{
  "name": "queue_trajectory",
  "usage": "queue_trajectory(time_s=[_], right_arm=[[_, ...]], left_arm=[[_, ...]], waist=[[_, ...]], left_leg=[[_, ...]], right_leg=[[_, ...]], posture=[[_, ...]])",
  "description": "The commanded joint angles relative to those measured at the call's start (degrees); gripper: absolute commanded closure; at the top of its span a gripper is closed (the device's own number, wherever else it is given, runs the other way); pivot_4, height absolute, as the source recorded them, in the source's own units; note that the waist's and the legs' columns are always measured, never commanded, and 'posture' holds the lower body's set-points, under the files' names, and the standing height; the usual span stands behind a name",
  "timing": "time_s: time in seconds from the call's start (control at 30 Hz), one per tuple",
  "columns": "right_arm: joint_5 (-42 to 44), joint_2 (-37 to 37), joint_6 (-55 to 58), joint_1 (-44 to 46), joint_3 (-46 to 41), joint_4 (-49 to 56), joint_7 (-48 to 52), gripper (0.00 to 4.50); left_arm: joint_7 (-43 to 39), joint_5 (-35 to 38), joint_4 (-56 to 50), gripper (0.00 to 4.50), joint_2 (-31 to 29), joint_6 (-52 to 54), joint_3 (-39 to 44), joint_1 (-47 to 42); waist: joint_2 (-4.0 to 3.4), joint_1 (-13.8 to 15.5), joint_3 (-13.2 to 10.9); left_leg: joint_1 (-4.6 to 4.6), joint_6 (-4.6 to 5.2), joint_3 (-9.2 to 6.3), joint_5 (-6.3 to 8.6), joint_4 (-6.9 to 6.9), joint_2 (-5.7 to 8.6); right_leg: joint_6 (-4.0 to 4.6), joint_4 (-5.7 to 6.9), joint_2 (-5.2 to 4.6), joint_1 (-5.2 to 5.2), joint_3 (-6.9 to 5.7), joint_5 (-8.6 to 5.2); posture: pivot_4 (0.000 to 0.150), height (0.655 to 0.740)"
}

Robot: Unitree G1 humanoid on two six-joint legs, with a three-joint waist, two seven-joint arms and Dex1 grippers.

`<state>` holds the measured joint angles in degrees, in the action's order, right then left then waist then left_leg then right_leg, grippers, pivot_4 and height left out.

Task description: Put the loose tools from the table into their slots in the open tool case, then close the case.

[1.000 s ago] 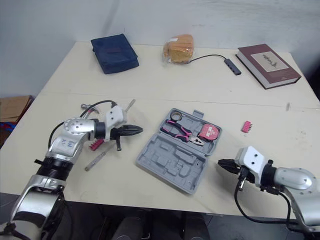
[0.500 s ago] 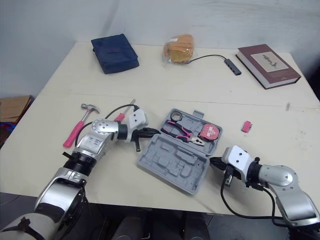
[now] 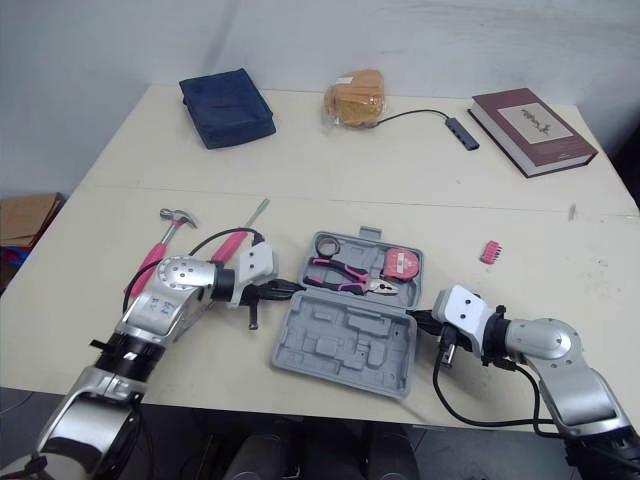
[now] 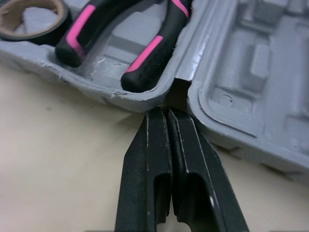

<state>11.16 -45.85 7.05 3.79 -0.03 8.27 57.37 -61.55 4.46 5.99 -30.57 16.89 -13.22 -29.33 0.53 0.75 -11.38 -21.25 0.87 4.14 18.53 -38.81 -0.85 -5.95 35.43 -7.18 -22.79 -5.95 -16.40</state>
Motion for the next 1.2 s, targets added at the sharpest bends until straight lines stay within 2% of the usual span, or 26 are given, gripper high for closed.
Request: queue_trajectory(time_s=[0.03,0.2,0.4,0.57,0.73,0.9,1.03,1.13,1.2], right_arm=[[0.1,-0.47,-3.86,2.93,1.29,-1.42,3.35,4.5],[-0.7,-0.06,-6.53,5.78,3.05,-5.39,6.12,4.5],[-0.73,0.28,-7.18,6.68,3.53,-7.02,6.75,4.5],[-0.2,-0.59,-7.09,5.98,2.55,-6.99,7.21,4.5],[0.93,-3.1,-7.56,4.08,-1.38,-7.28,7.38,4.5],[4.49,-6.37,-8.24,-0.15,-9.7,-8.03,7.96,4.5],[11.51,-9.97,-4.75,-6.99,-23.55,-8.21,11.54,3.11],[10.82,-11.73,-6.64,-10.57,-28.82,-10.44,12.3,1.56],[9.06,-12.71,-10.11,-12.34,-33.52,-15.69,11.61,0.47]], left_arm=[[-0.79,1.79,-8.86,4.45,-1.9,3.52,-0.47,4.8],[0.26,2.56,-12.24,4.45,-3.72,6.83,0.74,8.18],[4.46,1.3,-10.18,4.45,-2.55,6.06,1.55,7.01],[3.46,1.76,-9.24,4.45,-3.37,4.61,1.5,6.28],[1.27,2.39,-9.12,4.45,-6.97,4.57,3.01,4.78],[-3.93,12.45,-13.86,4.45,-11.35,7.1,11.35,5.64],[-8.75,20.79,-12.8,3.26,-15.76,3.9,24.65,9.99],[-7.28,20.97,-7.77,1.83,-18.28,1.99,30.84,12.64],[-5.56,19.91,2.01,0.83,-21.03,-1.07,38.07,15.69]], waist=[[0.0,-0.28,0.0],[0.0,-0.57,0.0],[0.0,-0.62,0.0],[0.0,-0.6,0.0],[0.0,-0.59,0.0],[-0.03,-0.61,-0.02],[-0.1,-0.6,-0.06],[-0.13,-0.79,-0.07],[-0.14,-0.84,-0.07]], left_leg=[[0.0,0.0,0.0,0.01,0.0,0.0],[0.0,0.01,-0.03,0.01,-0.05,-0.01],[0.03,0.01,-0.04,0.01,-0.06,0.0],[0.04,0.01,-0.05,0.02,-0.14,0.01],[0.02,0.01,-0.06,0.02,-0.13,0.01],[-0.02,0.02,-0.07,0.04,-0.11,0.0],[-0.02,0.0,-0.11,0.05,-0.09,-0.01],[0.04,0.0,-0.08,0.06,-0.06,-0.05],[0.16,0.03,-0.09,0.19,-0.05,-0.04]], right_leg=[[0.0,0.0,0.0,0.0,0.01,0.0],[0.01,-0.01,-0.13,0.01,-0.01,-0.01],[0.01,-0.01,-0.23,0.04,-0.02,-0.01],[0.01,-0.02,-0.3,0.06,-0.02,-0.01],[0.01,-0.02,-0.31,0.06,-0.04,0.0],[0.01,-0.02,-0.33,0.05,-0.05,0.0],[0.01,-0.02,-0.39,0.07,-0.06,-0.01],[0.02,-0.28,-0.36,0.11,-0.07,-0.01],[0.02,-0.28,-0.36,0.2,-0.07,-0.01]], posture=[[0.15,0.74],[0.15,0.74],[0.15,0.74],[0.15,0.74],[0.15,0.74],[0.15,0.74],[0.15,0.74],[0.15,0.74],[0.15,0.74]])
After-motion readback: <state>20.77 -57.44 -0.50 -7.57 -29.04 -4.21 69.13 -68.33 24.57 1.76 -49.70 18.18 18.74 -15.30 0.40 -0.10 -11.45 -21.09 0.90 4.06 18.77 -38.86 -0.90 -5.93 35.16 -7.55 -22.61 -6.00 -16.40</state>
